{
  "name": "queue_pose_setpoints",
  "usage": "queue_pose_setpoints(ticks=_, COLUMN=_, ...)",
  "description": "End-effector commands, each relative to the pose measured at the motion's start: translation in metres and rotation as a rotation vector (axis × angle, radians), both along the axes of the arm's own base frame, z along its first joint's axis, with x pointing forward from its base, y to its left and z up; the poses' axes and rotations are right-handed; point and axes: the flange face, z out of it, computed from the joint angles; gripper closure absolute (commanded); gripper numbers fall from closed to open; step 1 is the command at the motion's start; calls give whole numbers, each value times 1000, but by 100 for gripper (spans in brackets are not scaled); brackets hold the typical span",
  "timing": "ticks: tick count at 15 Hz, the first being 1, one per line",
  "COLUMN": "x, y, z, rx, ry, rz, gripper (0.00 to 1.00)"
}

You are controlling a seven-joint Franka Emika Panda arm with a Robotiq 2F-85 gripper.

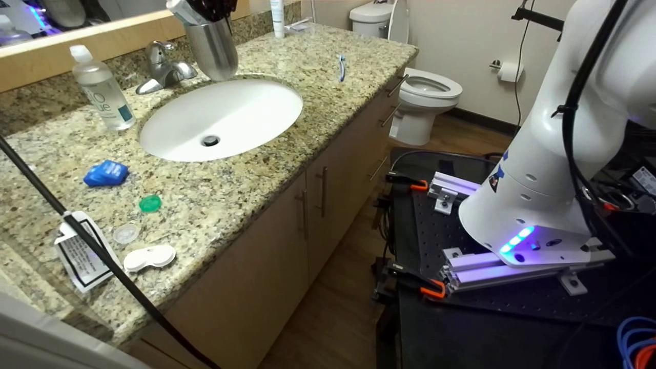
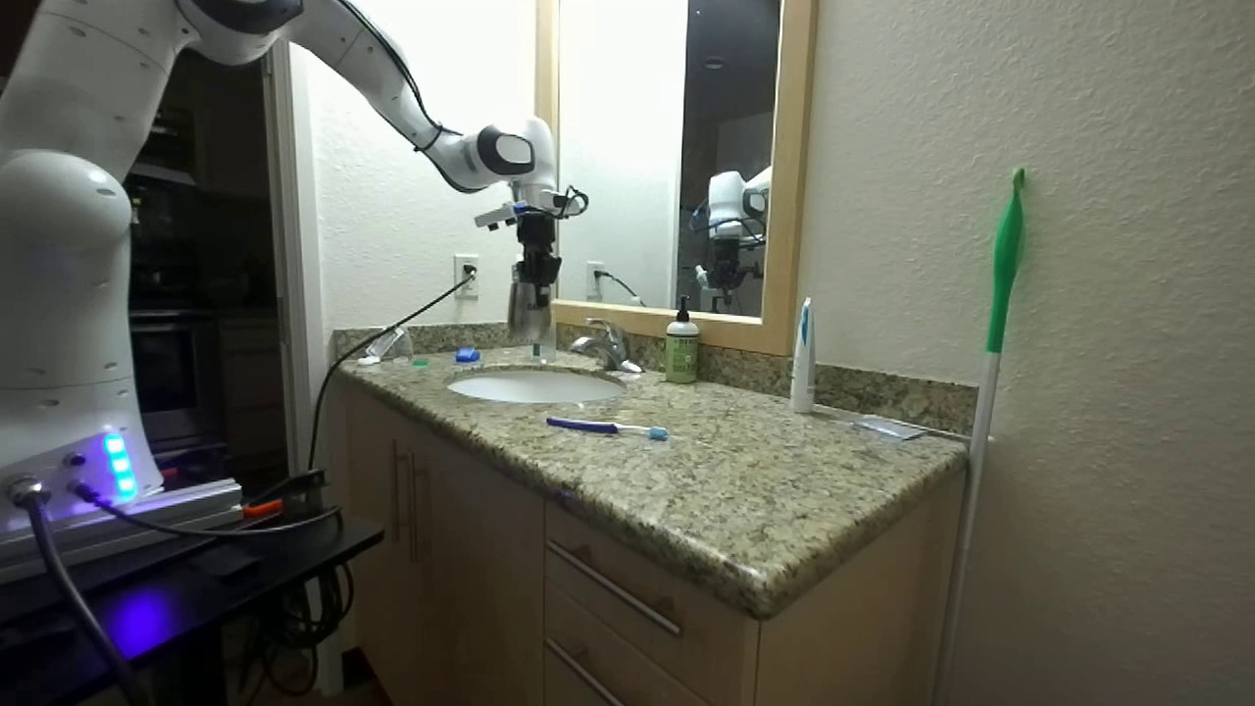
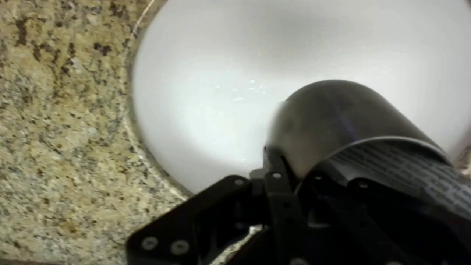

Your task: Move the silver cup to the left

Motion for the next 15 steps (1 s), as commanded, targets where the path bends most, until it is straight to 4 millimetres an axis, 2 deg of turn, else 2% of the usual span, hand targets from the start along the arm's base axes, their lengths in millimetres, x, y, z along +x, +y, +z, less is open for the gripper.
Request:
queue_pose_setpoints(ticks=1, x=-3, y=22, z=1, rx=9, ry=-1, rz=48, gripper=93)
queue_pose_setpoints(ticks=3, x=-14, y=55, z=4, rx=22, ry=2, rz=106, gripper=93)
queue_pose_setpoints(ticks=4, x=-18, y=60, z=6, rx=25, ry=2, rz=115, gripper=93)
queue_pose_setpoints(ticks=5, x=-21, y=60, z=8, rx=25, ry=0, rz=119, gripper=98)
queue_pose_setpoints(ticks=6, x=-21, y=62, z=2, rx=1, ry=-8, rz=132, gripper=98)
queue_pose_setpoints(ticks=8, x=-20, y=96, z=-4, rx=-4, ry=-49, rz=226, gripper=98)
queue_pose_setpoints(ticks=10, x=-11, y=141, z=0, rx=-6, ry=-132, rz=293, gripper=98)
queue_pose_setpoints(ticks=12, x=7, y=181, z=13, rx=0, ry=-230, rz=320, gripper=98)
queue_pose_setpoints(ticks=14, x=28, y=212, z=21, rx=-8, ry=-310, rz=313, gripper=98)
queue_pose_setpoints(ticks=15, x=37, y=220, z=21, rx=-28, ry=-326, rz=306, gripper=98)
